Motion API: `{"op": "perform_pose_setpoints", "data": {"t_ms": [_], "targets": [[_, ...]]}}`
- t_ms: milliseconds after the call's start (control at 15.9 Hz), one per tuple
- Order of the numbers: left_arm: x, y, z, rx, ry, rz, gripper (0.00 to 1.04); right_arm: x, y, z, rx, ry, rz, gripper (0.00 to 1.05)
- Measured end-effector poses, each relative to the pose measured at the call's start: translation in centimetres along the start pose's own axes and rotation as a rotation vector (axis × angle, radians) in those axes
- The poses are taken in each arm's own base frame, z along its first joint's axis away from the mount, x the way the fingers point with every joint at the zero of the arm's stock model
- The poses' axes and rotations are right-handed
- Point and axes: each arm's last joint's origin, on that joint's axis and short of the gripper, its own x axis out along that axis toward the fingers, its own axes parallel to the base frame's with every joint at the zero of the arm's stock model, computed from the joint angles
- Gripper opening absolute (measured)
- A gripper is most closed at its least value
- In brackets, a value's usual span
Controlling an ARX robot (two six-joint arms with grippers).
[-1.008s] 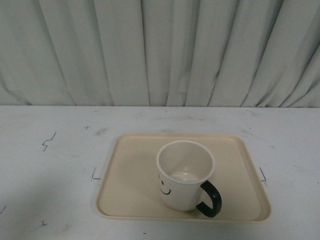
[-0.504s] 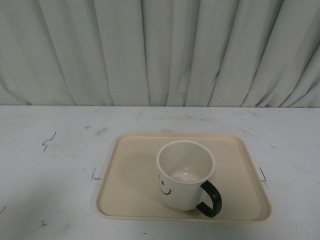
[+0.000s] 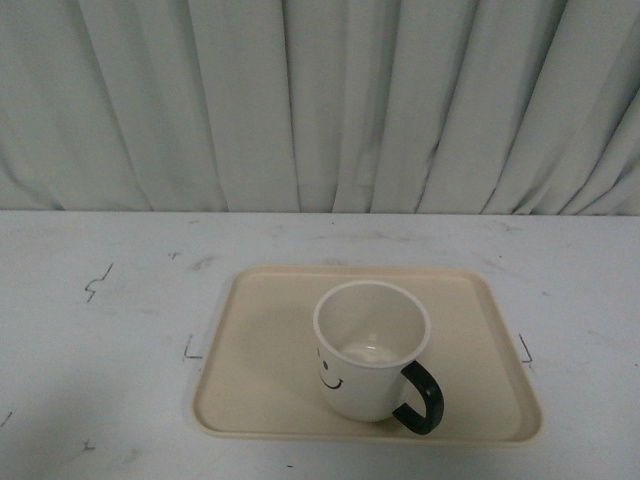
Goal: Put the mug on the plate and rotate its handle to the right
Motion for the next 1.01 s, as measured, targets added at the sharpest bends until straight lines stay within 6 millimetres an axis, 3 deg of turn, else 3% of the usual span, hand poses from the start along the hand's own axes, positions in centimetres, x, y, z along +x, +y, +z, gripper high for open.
{"op": "perform_pose_setpoints", "data": {"t_ms": [189, 252, 315, 504, 567, 819, 1008], "targets": [[0.0, 0.0, 0.1, 0.000, -0.005, -0.002, 0.36, 0.0, 0.0, 0.0, 0.000, 0.000, 0.000, 0.98], [0.0, 0.0, 0.0, 0.000, -0.004, 0.000, 0.48, -0.1, -0.1, -0.2, -0.002, 0.188, 0.082, 0.98], [0.0, 0.0, 0.1, 0.000, -0.006, -0.005, 0.59, 0.8, -0.3, 0.3, 0.037, 0.414, 0.160, 0.98], [0.0, 0.0, 0.1, 0.000, -0.006, -0.001, 0.95, 6.8, 0.1, 4.3, 0.045, 0.521, 0.303, 0.98], [0.0, 0.0, 0.1, 0.000, -0.006, 0.000, 0.99, 9.3, 0.7, 4.8, 0.033, 0.587, 0.325, 0.98], [0.0, 0.0, 0.1, 0.000, -0.006, -0.001, 0.98, 18.5, 4.8, 4.8, 0.026, 0.855, 0.454, 0.98], [0.0, 0.0, 0.1, 0.000, -0.006, -0.001, 0.98, 23.9, 8.5, 2.5, 0.030, 0.999, 0.473, 0.98]]}}
